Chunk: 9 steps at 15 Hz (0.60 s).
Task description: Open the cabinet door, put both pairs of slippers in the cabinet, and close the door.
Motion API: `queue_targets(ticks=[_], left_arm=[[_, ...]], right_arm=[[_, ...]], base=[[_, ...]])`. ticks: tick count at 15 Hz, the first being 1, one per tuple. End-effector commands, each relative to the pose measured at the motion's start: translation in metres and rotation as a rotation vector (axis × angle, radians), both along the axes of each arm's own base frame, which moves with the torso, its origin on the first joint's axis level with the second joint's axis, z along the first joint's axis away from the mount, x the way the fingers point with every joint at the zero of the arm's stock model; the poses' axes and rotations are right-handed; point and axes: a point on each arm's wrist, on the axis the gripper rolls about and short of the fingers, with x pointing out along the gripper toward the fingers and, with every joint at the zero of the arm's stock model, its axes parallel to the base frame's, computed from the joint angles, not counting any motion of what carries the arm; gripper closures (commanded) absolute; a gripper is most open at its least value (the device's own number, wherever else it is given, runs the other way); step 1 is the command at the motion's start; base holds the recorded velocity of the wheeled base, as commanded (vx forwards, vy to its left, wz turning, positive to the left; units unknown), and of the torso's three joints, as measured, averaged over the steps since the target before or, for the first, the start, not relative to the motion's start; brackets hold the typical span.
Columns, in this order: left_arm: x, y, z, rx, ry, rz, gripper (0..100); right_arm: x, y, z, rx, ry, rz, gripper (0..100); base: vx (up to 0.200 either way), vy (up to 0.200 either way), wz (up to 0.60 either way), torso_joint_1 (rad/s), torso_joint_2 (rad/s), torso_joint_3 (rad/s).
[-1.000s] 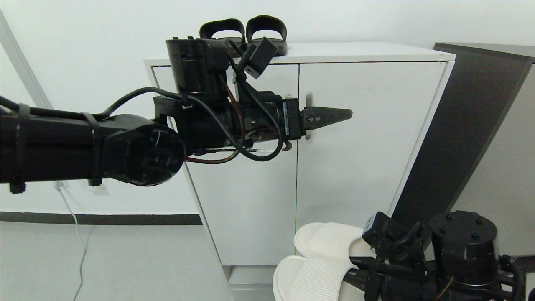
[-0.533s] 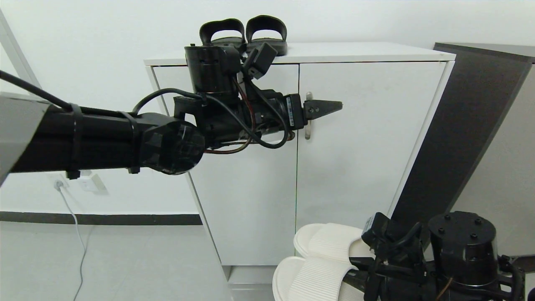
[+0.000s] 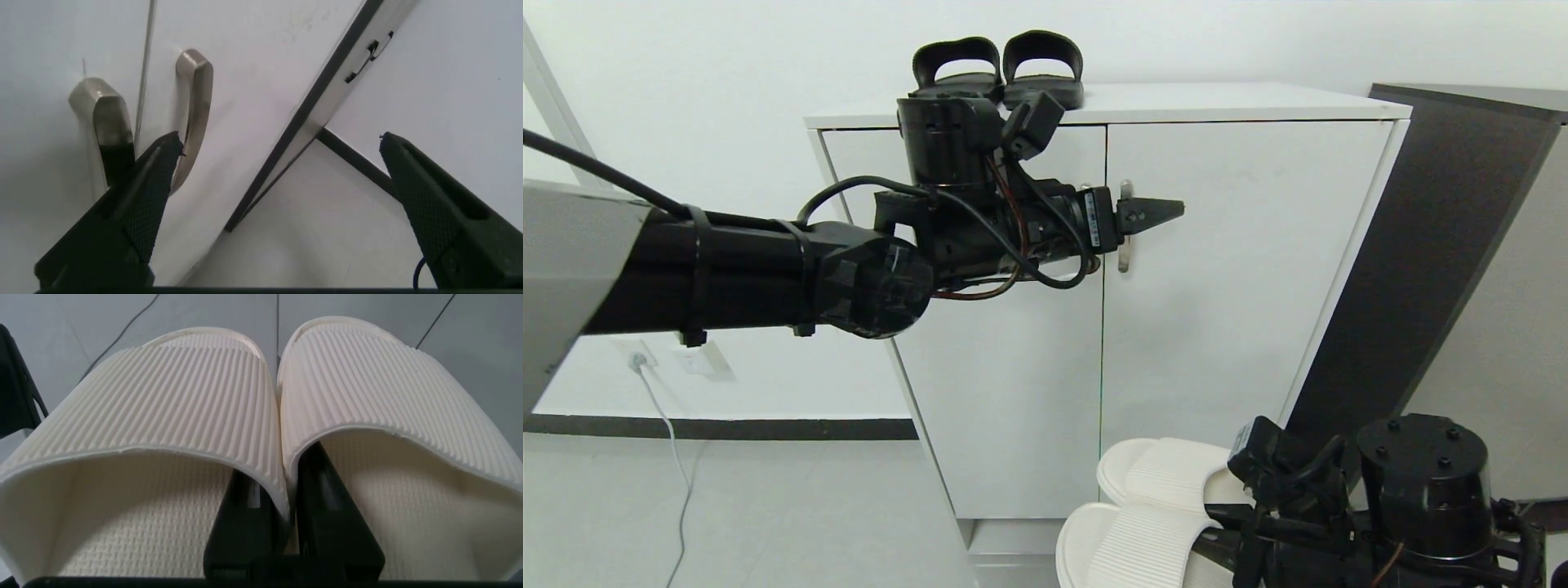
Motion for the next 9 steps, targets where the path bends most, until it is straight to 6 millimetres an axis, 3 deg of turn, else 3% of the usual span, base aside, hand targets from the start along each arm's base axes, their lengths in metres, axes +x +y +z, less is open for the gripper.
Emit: queue_targets(ticks=[1,9], left_arm=[[0.005,-0.003,-0.002,0.0,0.0,0.01,0],[0.016,-0.01,-0.007,0.011,0.02,0.008,0]], right_arm=[[0.0,0.0,0.0,-0.001,0.0,-0.001,100],[0.0,0.0,-0.001,-0.002,0.001,-0.001,100]], base=[[0.0,0.0,0.0,0.0,0.0,0.0],[0.0,0.0,0.0,0.0,0.0,0.0]])
